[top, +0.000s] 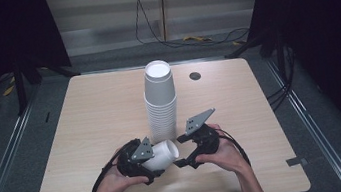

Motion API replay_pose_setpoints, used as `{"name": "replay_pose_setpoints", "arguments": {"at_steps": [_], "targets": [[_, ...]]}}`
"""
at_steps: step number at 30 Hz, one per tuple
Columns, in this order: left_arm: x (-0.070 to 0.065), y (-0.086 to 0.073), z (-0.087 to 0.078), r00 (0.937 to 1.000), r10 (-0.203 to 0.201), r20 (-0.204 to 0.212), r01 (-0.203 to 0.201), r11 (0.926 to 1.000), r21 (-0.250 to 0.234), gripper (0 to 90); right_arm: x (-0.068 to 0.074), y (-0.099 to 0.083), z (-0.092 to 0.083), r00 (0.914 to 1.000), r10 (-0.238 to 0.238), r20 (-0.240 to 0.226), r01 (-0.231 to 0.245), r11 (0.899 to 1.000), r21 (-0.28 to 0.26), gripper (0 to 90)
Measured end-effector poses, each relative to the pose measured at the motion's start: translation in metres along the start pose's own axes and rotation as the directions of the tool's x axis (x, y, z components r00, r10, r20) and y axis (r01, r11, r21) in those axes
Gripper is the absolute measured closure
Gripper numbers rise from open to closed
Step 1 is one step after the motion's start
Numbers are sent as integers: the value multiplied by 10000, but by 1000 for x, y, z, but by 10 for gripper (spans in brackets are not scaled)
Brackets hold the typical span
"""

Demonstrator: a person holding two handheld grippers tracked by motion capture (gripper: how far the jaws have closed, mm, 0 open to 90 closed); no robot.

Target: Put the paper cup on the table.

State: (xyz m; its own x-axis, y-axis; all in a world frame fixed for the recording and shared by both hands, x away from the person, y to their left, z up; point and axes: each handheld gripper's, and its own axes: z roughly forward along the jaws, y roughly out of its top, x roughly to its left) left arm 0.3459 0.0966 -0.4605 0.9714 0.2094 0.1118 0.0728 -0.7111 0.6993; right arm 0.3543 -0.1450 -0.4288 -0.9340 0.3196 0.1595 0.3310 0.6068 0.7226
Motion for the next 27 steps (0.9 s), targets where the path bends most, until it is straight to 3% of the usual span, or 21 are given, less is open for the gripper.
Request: {"name": "replay_pose_setpoints", "arguments": {"at_steps": [4,8,12,13,21,24,27], "targets": [[-2,3,3,9999,141,-39,-139,9992,373,163,0,3,2,10000,-73,51,71,9991,412,152],[-2,8,5,9994,343,76,-347,9979,540,163,-2,7,5,9994,-317,-106,326,9950,948,153],[-2,11,5,9989,467,73,-471,9970,607,163,-4,9,6,9992,-370,-128,382,9927,1143,151],[-4,14,5,9985,540,62,-544,9948,858,163,-4,10,7,9991,-337,-255,366,9914,1256,149],[-11,24,9,9952,956,230,-976,9884,1160,163,0,15,13,9962,-653,-569,742,9821,1730,156],[-12,25,10,9941,1038,319,-1068,9875,1158,163,-1,15,14,9967,-510,-629,617,9814,1817,155],[-13,28,12,9904,1324,402,-1369,9802,1432,163,-1,14,16,9964,-416,-735,559,9771,2052,155]]}}
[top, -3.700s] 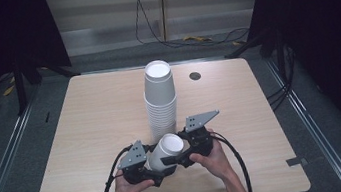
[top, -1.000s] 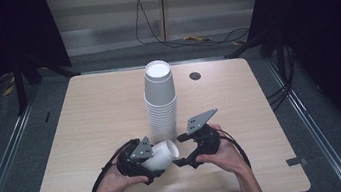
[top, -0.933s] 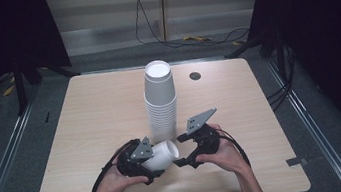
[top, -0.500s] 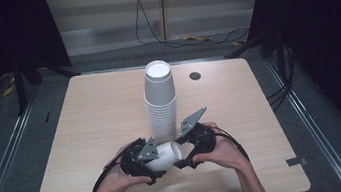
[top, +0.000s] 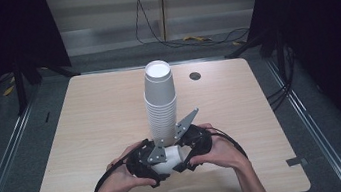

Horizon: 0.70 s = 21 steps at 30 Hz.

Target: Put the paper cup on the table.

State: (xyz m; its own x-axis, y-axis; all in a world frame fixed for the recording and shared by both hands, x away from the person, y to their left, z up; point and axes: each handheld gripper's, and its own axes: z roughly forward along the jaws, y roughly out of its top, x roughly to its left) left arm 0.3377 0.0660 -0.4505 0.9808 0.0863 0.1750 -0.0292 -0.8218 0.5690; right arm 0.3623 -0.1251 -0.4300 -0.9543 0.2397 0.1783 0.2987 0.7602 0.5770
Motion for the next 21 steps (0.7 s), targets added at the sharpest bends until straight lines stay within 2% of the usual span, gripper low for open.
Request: {"name": "replay_pose_setpoints", "arguments": {"at_steps": [3,8,9,10,12,13,15,17,18,21], "targets": [[-1,2,1,10000,39,60,-39,10000,17,164,-2,-2,4,9997,154,-206,-147,9993,349,154],[-2,3,4,9999,96,118,-98,9998,166,164,-5,-2,11,9989,172,-428,-150,9986,505,152],[-1,3,3,9994,342,105,-346,9987,375,164,-4,-1,11,9990,192,-411,-168,9982,579,153],[-1,3,3,9991,404,102,-409,9983,427,164,-4,-1,12,9988,130,-476,-103,9983,568,157],[-2,3,4,9993,343,134,-347,9988,349,164,-4,0,13,9988,212,-437,-185,9979,615,158],[-3,3,5,9995,284,150,-289,9990,346,164,-4,0,14,9977,311,-603,-267,9971,718,168],[-3,3,5,9994,308,173,-314,9989,346,163,-5,0,14,9975,177,-681,-128,9973,723,168],[-4,3,5,9995,264,145,-269,9991,339,164,-4,0,14,9970,352,-691,-299,9966,764,168],[-4,3,5,9996,266,127,-270,9991,329,164,-6,1,15,9966,265,-786,-219,9980,593,168],[-6,3,6,9998,160,105,-162,9997,206,163,-7,3,14,9954,263,-922,-202,9976,659,177]]}}
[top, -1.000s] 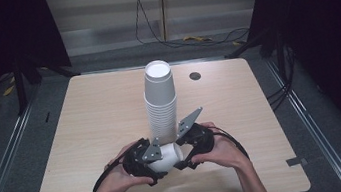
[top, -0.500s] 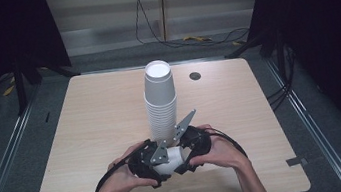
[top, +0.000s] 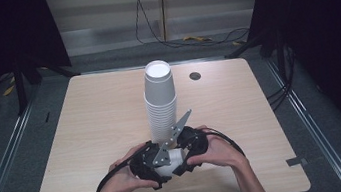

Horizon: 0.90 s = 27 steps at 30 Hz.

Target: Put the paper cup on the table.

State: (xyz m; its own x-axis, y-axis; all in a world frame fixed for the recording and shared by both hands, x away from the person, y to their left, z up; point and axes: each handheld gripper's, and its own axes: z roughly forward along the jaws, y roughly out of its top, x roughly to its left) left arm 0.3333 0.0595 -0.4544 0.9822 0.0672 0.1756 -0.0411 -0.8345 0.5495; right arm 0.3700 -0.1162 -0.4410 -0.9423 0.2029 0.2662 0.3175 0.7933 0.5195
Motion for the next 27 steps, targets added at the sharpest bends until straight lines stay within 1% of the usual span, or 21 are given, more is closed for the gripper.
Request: {"name": "replay_pose_setpoints", "arguments": {"at_steps": [1,2,3,4,6,9,10,11,12,15,16,17,18,19,21,22,23,24,25,26,27], "targets": [[1,0,-1,9998,182,-48,-182,9998,112,164,0,0,0,10000,-4,-42,4,10000,51,182],[1,1,-1,9995,291,-146,-289,9995,114,164,-1,1,0,10000,31,-73,-30,10000,51,185],[1,1,-1,9995,291,-146,-289,9995,114,164,0,2,1,9999,109,-95,-109,9999,61,198],[-2,1,-1,9992,304,-254,-304,9995,12,164,-1,3,2,9998,159,-93,-158,9999,35,194],[-2,2,-2,9985,448,-327,-446,9990,72,164,-2,4,2,9997,158,-206,-158,9999,32,191],[-2,1,-3,9985,408,-360,-407,9992,25,165,-1,4,2,9991,343,-259,-343,9994,31,197],[-2,1,-3,9981,479,-380,-480,9988,-1,166,-2,4,3,9993,266,-269,-266,9996,-20,197],[-3,1,-2,9984,408,-390,-411,9991,-73,165,-2,4,2,9989,358,-317,-357,9994,21,196],[-3,2,-2,9982,421,-425,-425,9991,-93,165,-3,4,2,9987,348,-377,-349,9994,-34,195],[-3,1,-2,9986,311,-428,-320,9993,-200,165,-3,4,2,9985,409,-364,-411,9991,-48,195],[-3,1,-2,9986,338,-404,-345,9992,-178,165,-4,4,3,9986,322,-431,-329,9994,-136,195],[-2,1,-3,9983,451,-366,-455,9989,-98,166,-4,4,3,9985,328,-435,-332,9994,-90,197],[-3,1,-2,9985,419,-361,-425,9990,-161,166,-4,4,2,9980,460,-439,-461,9989,-12,202],[-2,1,-3,9982,487,-358,-492,9987,-126,166,-4,4,2,9980,460,-439,-461,9989,-12,202],[-3,0,-3,9985,434,-334,-440,9989,-189,166,-3,4,2,9978,479,-458,-482,9988,-42,208],[-2,0,-4,9982,523,-308,-531,9983,-244,162,-3,4,1,9974,537,-485,-536,9986,18,212],[-2,0,-4,9982,523,-308,-531,9983,-244,159,-3,4,1,9974,537,-485,-536,9986,18,212],[-4,-1,-3,9991,267,-323,-282,9984,-481,156,-3,4,1,9977,479,-478,-482,9988,-54,214],[-3,-1,-3,9990,285,-350,-304,9981,-538,156,-3,4,1,9977,479,-478,-482,9988,-54,214],[-4,-1,-2,9993,112,-370,-139,9972,-738,153,-3,4,0,9979,471,-439,-476,9988,-93,214],[-3,-2,-3,9989,54,-461,-91,9968,-800,149,-3,5,-1,9984,402,-402,-407,9991,-135,215]]}}
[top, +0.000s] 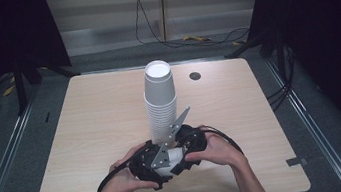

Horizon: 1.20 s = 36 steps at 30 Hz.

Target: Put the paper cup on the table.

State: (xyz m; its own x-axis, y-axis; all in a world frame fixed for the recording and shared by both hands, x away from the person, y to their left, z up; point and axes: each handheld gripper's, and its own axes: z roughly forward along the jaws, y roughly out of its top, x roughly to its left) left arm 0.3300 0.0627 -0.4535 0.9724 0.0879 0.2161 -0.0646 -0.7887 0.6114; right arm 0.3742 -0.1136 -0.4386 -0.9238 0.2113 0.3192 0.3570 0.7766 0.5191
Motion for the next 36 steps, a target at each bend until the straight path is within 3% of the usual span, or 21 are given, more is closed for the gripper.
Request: {"name": "replay_pose_setpoints", "arguments": {"at_steps": [3,9,16,18,29,36], "targets": [[3,-2,-4,9998,213,10,-212,9993,-297,136,1,1,-4,9999,-121,114,123,9997,-202,218],[5,-5,-7,9999,164,-43,-166,9968,-787,133,2,2,-6,9997,-102,229,107,9998,-190,220],[5,-7,-9,9995,301,21,-298,9955,-899,132,2,2,-5,9998,-1,183,2,10000,-54,220],[7,-9,-11,9996,293,49,-285,9928,-1167,131,2,2,-6,9999,-59,132,62,9998,-208,220],[7,-11,-12,9995,331,7,-328,9912,-1283,132,3,2,-7,9995,-132,293,140,9996,-265,222],[7,-11,-14,9983,584,-71,-588,9888,-1374,132,3,2,-6,9996,-163,248,170,9994,-290,224]]}}
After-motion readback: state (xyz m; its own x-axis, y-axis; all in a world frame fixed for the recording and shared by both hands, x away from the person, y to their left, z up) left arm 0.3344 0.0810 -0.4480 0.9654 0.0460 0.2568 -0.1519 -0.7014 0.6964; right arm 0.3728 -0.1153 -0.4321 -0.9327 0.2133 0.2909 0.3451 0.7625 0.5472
